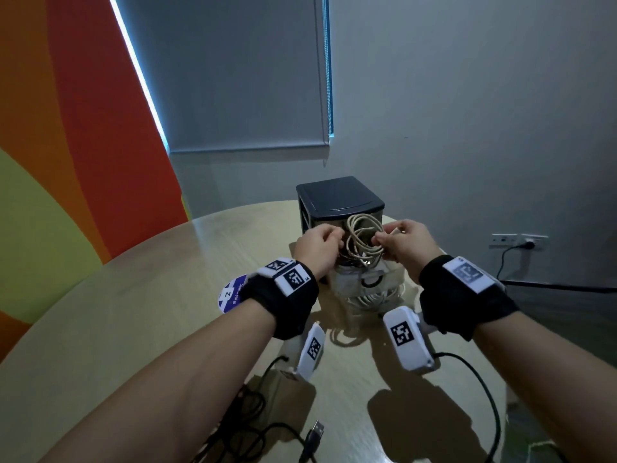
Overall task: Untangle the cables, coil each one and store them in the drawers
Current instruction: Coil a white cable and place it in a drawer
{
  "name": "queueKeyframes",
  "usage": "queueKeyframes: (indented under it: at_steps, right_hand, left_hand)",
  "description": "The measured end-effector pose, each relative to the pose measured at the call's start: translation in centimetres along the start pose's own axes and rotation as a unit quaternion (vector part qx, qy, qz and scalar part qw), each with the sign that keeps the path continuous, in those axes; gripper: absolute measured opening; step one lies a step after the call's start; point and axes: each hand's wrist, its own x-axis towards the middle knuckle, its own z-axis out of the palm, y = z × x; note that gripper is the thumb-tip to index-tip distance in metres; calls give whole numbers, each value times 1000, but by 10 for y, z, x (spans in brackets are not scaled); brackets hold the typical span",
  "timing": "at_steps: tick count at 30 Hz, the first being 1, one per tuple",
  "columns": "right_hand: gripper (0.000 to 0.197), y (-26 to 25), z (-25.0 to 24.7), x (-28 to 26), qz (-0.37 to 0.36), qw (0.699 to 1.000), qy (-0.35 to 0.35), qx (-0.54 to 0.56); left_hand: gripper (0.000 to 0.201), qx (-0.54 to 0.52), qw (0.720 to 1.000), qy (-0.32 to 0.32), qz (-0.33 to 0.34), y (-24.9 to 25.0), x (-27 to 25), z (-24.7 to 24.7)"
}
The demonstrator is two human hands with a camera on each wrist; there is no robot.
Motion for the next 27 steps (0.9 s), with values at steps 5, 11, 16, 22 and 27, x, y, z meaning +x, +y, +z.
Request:
queueKeyframes:
  at_steps: [5,11,16,22,27]
  right_hand:
    - [13,-2,-10,20,19,999,-3,40]
    - [16,-3,-12,27,31,997,-29,72]
    - [17,-7,-13,25,32,992,-37,120]
    - [8,-19,-17,17,16,986,-40,160]
    - [11,-25,-17,9,-1,984,-38,172]
  left_hand:
    - [32,206,975,-17,86,4,29,5]
    - [44,430,886,-142,99,2,42,8]
    - [50,464,871,-151,62,3,37,17]
    - [23,449,878,-130,102,25,24,22]
    - [30,432,885,-122,122,27,-10,25]
